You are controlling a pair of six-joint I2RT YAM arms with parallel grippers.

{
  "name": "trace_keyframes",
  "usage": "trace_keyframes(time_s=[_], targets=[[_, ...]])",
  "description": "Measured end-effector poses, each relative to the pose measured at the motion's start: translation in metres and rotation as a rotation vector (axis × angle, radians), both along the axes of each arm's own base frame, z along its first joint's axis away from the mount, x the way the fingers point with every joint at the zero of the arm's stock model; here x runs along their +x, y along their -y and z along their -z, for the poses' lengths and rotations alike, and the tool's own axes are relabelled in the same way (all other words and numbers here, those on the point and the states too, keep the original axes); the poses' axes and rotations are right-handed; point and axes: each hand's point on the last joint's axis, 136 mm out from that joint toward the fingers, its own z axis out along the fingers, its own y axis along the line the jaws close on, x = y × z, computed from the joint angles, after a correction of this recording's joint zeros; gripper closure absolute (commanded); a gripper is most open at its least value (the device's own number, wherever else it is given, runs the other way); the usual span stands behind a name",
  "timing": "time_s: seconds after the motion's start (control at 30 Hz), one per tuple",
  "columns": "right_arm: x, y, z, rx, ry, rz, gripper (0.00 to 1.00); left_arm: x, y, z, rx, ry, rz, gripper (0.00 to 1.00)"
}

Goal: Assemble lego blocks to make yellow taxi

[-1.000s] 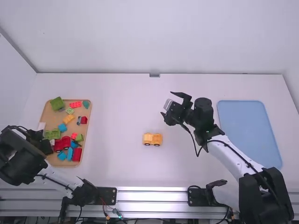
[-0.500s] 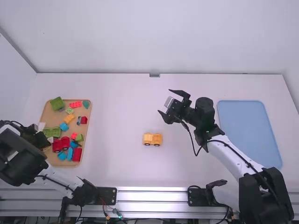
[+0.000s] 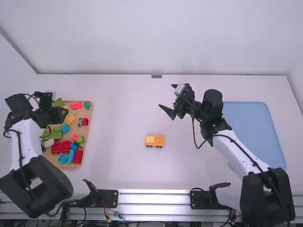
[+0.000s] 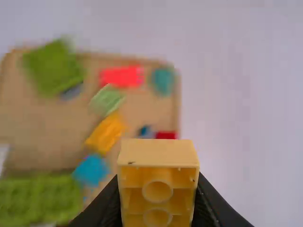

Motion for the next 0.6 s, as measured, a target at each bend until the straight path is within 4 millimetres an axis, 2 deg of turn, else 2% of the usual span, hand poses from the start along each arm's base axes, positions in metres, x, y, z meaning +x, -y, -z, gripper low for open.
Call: trace_keyframes(time_s=[0.03, 0.1, 0.13, 0.3, 0.33, 0.37, 0.43, 0.6], targets=[[0.001, -0.002, -0.002, 0.010, -0.009, -0.029, 0.01, 0.010, 0.030, -0.011, -0.001, 0.066, 0.117, 0.98], [0.000, -0.008, -0.002, 0.026, -0.030, -0.097, 0.01, 0.021, 0.061, -0.021, -0.004, 0.132, 0.241, 0.98], [-0.001, -0.012, 0.000, 0.036, -0.049, -0.150, 0.01, 0.027, 0.086, -0.027, -0.015, 0.180, 0.338, 0.98], [-0.006, -0.034, 0.007, 0.097, -0.157, -0.354, 0.01, 0.036, 0.177, -0.046, -0.079, 0.358, 0.695, 0.98], [-0.007, -0.037, 0.007, 0.107, -0.171, -0.379, 0.01, 0.036, 0.185, -0.049, -0.086, 0.378, 0.727, 0.98], [-0.010, -0.042, 0.006, 0.123, -0.188, -0.429, 0.01, 0.037, 0.207, -0.056, -0.111, 0.435, 0.818, 0.98], [-0.014, -0.047, 0.003, 0.146, -0.195, -0.504, 0.00, 0.035, 0.233, -0.062, -0.156, 0.490, 0.926, 0.98], [-0.021, -0.050, -0.002, 0.180, -0.239, -0.587, 0.03, 0.031, 0.279, -0.062, -0.252, 0.567, 1.109, 0.98]])
